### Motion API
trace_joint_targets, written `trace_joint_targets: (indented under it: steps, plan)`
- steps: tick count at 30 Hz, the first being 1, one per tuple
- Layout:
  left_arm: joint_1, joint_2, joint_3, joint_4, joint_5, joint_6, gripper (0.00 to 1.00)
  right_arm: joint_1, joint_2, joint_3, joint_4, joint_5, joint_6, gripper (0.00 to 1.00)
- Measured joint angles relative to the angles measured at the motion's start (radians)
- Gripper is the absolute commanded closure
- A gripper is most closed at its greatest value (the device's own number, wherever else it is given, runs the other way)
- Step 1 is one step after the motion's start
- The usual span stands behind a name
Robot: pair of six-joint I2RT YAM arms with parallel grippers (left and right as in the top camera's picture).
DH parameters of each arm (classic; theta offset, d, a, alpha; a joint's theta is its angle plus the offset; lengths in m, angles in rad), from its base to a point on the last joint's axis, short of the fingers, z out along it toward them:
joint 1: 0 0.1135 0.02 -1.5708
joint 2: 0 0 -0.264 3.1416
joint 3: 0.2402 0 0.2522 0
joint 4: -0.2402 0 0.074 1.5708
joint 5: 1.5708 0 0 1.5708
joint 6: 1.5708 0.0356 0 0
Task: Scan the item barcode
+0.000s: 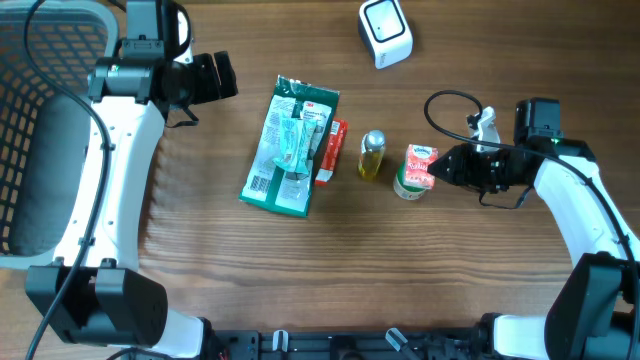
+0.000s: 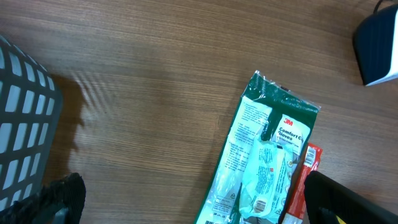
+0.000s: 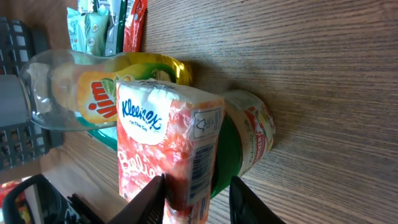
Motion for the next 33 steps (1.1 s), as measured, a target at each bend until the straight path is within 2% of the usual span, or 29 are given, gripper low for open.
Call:
trace_joint_targets:
  steps: [33]
  plan:
    - [0.0,0.0,0.0,0.0,0.0,0.0,0.0,0.0,0.001,0.0,-0.003,-0.007,0.019,0.69]
